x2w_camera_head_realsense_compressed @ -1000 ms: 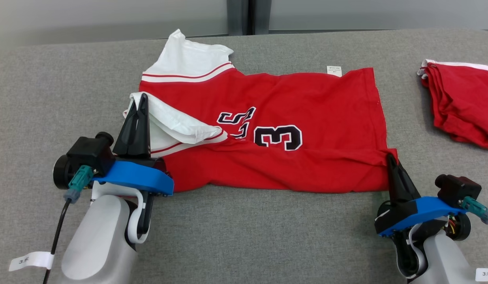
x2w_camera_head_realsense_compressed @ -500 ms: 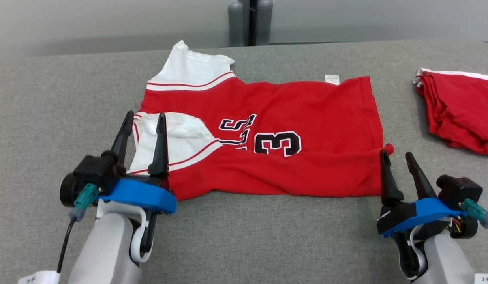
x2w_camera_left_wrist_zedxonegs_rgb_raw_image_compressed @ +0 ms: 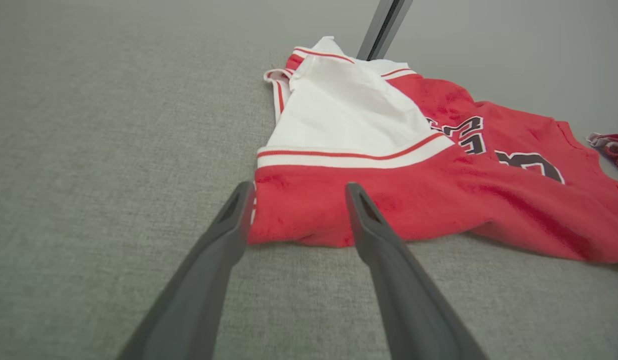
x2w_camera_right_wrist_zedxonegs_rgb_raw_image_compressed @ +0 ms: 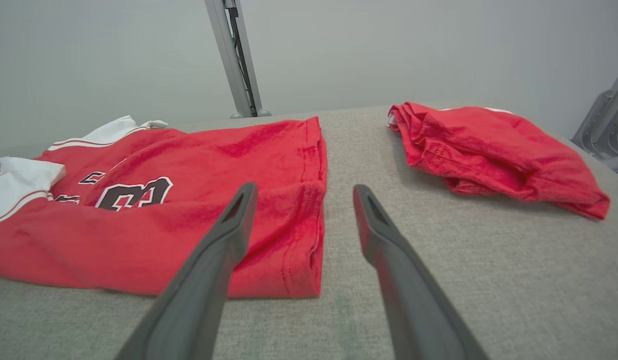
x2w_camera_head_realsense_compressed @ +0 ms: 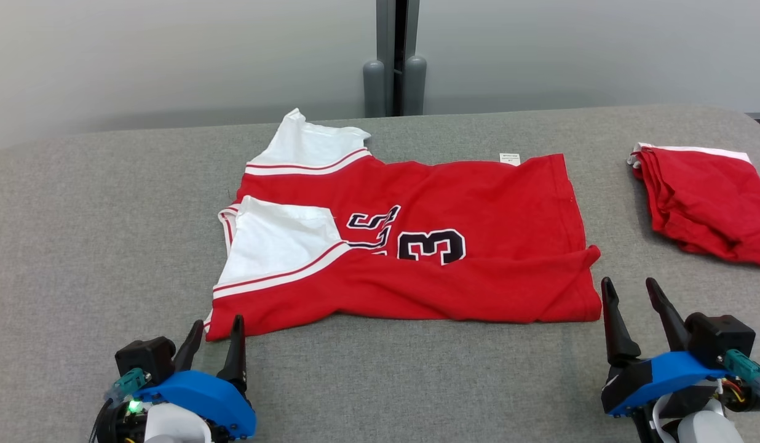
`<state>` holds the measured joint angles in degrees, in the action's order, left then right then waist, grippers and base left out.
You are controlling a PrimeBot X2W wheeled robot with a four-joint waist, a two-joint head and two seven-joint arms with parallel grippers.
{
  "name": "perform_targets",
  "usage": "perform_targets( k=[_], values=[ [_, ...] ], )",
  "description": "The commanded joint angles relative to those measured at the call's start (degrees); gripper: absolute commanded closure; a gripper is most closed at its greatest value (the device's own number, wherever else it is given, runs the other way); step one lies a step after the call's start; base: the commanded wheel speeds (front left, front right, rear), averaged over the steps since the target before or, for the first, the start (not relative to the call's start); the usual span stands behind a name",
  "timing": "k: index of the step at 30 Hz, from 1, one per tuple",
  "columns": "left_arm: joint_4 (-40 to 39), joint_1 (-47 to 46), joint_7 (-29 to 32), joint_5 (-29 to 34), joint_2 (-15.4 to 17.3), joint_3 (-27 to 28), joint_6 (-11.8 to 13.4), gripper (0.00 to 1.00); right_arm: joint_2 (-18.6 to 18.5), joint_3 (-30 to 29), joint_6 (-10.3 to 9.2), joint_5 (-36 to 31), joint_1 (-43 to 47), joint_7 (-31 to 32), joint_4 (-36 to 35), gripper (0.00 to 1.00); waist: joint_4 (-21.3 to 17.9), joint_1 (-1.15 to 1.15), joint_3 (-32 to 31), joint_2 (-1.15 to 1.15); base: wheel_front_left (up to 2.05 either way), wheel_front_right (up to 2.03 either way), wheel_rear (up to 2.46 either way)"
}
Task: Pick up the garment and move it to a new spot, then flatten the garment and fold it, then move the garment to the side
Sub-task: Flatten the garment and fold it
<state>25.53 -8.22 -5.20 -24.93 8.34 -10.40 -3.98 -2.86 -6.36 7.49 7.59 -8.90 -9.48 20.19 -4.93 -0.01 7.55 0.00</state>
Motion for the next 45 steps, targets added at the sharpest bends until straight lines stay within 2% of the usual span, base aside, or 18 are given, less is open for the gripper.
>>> perform_targets(
  k=[1, 10, 13, 14, 15, 17, 18, 25, 28, 29, 30, 32, 33, 34, 41, 45],
  values=[
    [0.62, 0.31, 2.07, -1.59, -0.45, 0.57, 0.39, 0.0, -0.07, 0.17, 0.0, -0.29, 0.79, 0.66, -0.9, 0.0, -0.17, 0.01, 0.03, 0.0, 0.0, 0.0, 0.0],
    [4.14, -2.25, 7.15, -7.35, -1.66, 4.2, 2.94, 0.0, -0.07, 1.82, 0.0, -0.48, 0.37, 2.97, -3.36, 0.0, -1.55, 0.01, 2.92, 0.0, 0.0, 0.0, 0.0],
    [4.86, -2.93, 7.17, -8.17, -1.91, 4.65, 2.73, 0.0, -0.07, 2.19, 0.0, 0.02, -0.17, 3.25, -2.89, 0.0, -1.75, 0.01, 3.59, 0.0, 0.0, 0.0, 0.0],
    [4.82, -3.29, 6.7, -8.42, -2.03, 4.81, 2.47, 0.08, -0.07, 2.29, 0.0, 0.23, -0.35, 3.42, -2.58, 0.0, -1.75, 0.01, 3.75, 0.0, 0.0, 0.0, 0.0],
    [4.72, -3.62, 6.18, -8.65, -2.08, 4.91, 2.25, 0.44, -0.07, 2.37, 0.0, 0.4, -0.54, 3.76, -2.08, 0.0, -1.73, 0.01, 3.89, 0.0, 0.0, 0.0, 0.0],
    [4.32, -3.95, 4.95, -8.47, -2.04, 4.78, 1.95, 0.86, -0.07, 2.32, 0.0, 1.01, -1.29, 4.07, -0.86, 0.0, -1.6, 0.01, 4.07, 0.0, 0.0, 0.0, 0.0],
    [4.08, -4.12, 4.23, -8.33, -2.01, 4.8, 1.78, 1.0, -0.07, 2.22, 0.0, 1.22, -1.72, 4.19, -0.08, 0.0, -1.5, 0.01, 4.12, 0.0, 0.0, 0.0, 0.0],
    [2.34, -5.18, 0.9, -7.72, -2.1, 4.15, 1.06, 1.0, -0.07, 1.03, 0.0, 4.73, -5.82, 3.82, 9.17, 0.0, -0.33, 0.01, 4.19, 0.0, 0.0, 0.0, 0.0],
    [1.64, -5.22, 0.38, -7.17, -2.06, 3.47, 0.92, 1.0, -0.08, 0.15, 0.0, 2.95, -7.95, 3.81, 14.54, 0.0, 0.14, 0.01, 4.16, 0.0, 0.0, 0.0, 0.0],
    [1.43, -5.26, 0.28, -7.2, -2.11, 3.3, 0.95, 1.0, -0.07, -0.12, 0.0, 3.47, -8.55, 4.05, 16.23, 0.16, 0.31, 0.01, 4.13, 0.0, 0.0, 0.0, 0.0],
    [1.21, -5.27, 0.11, -7.23, -2.17, 3.21, 0.89, 1.0, -0.07, -0.1, 0.0, 4.23, -9.14, 4.22, 17.91, 0.45, 0.46, 0.01, 4.09, 0.0, 0.0, 0.0, 0.0],
    [0.72, -5.16, -0.24, -7.23, -2.22, 3.12, 0.88, 1.0, -0.05, 0.54, 0.01, 4.99, -9.98, 4.27, 20.96, 0.67, 0.57, 0.01, 3.99, 0.0, 0.0, 0.0, 0.0],
    [0.49, -5.04, -0.5, -7.0, -2.12, 3.04, 0.95, 1.0, 0.04, 0.93, 0.01, 5.56, -10.25, 4.02, 22.13, 0.91, 0.57, 0.01, 3.89, 0.0, 0.0, 0.0, 0.0],
    [0.31, -4.86, -0.64, -6.81, -1.99, 2.96, 1.05, 1.0, 0.06, 1.21, 0.0, 6.34, -10.49, 3.72, 23.2, 1.0, 0.55, 0.01, 3.79, 0.0, 0.0, 0.0, 0.0],
    [-1.64, -3.49, -2.03, -6.88, -1.31, 3.3, 1.29, 1.0, -0.12, 1.05, -0.01, 7.87, -11.81, 0.03, 25.56, 1.0, 0.03, 0.01, 2.61, 0.0, 0.0, 0.0, 0.0],
    [-4.86, -1.28, -2.11, -7.0, -0.63, 3.18, 1.11, 1.0, -0.13, 0.46, 0.0, 8.26, -10.62, -0.84, 23.31, 1.0, -0.21, 0.01, 1.19, 0.0, 0.0, 0.0, 0.0]
  ],
)
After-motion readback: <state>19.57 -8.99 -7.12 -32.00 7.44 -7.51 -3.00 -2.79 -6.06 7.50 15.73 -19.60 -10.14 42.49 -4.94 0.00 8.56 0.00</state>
